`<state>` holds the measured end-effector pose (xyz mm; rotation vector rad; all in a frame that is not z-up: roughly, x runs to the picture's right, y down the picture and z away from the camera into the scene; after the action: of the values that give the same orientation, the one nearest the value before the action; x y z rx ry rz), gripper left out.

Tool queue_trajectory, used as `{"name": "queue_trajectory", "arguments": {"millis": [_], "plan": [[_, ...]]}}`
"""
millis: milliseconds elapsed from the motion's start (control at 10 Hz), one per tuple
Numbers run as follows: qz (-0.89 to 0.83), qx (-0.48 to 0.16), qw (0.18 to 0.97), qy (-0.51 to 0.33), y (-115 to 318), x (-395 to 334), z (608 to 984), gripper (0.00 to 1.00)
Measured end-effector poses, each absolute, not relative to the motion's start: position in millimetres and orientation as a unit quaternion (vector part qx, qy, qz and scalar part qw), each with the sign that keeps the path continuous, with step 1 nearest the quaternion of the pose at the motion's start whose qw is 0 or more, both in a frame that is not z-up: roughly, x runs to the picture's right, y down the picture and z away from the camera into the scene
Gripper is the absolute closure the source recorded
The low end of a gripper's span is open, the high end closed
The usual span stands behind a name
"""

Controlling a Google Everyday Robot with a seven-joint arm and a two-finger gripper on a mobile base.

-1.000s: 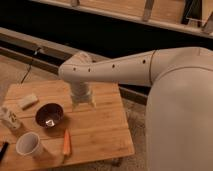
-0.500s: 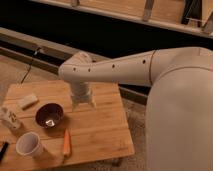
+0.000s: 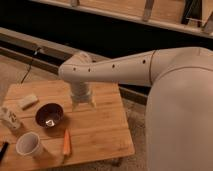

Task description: Place the eraser on the white sponge

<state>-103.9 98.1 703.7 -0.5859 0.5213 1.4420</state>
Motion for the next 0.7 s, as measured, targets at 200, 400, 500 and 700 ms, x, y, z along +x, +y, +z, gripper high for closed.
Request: {"name": "queue_trajectory", "arguments": {"millis": [200,400,500,700], "plan": [[0.643,-0.261,0.682,0.233,98.1,-103.9,703.6,0.35],[0.638,-0.260,0.687,0.234,97.6,-104.9,702.1,0.35],[0.607,-0.263,0.716,0.224,97.6,-124.7,693.9,0.35],[0.531,-0.276,0.777,0.194,103.4,-181.0,673.9,0.35]]}}
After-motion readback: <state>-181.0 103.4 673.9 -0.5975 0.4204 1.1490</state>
